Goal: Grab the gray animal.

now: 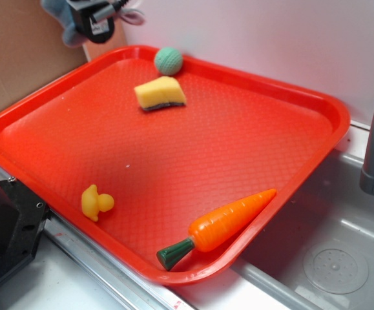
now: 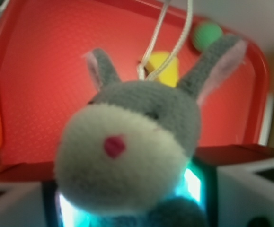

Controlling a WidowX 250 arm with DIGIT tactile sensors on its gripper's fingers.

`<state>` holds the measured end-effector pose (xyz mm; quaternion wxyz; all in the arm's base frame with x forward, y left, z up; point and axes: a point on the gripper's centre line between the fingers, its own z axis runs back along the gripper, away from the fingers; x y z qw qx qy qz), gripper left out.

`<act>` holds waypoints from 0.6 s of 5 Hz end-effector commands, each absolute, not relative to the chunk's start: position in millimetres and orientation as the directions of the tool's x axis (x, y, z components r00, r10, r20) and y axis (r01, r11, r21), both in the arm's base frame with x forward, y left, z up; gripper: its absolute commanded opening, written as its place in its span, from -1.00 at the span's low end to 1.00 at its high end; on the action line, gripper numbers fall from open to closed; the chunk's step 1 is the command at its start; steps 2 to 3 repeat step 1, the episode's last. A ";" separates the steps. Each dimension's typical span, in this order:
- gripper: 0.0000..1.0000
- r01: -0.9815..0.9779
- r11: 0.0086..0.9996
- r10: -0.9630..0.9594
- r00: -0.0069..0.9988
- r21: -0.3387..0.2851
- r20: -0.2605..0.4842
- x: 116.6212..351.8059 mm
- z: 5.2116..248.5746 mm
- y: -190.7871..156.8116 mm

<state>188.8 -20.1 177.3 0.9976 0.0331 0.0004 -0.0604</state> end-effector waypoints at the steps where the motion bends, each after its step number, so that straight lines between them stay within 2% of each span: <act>1: -1.00 -0.055 0.998 0.052 0.996 0.039 0.072 175.7 204.0 -14.0; 3: -1.00 -0.055 0.998 0.052 0.996 0.039 0.072 175.7 204.0 -14.0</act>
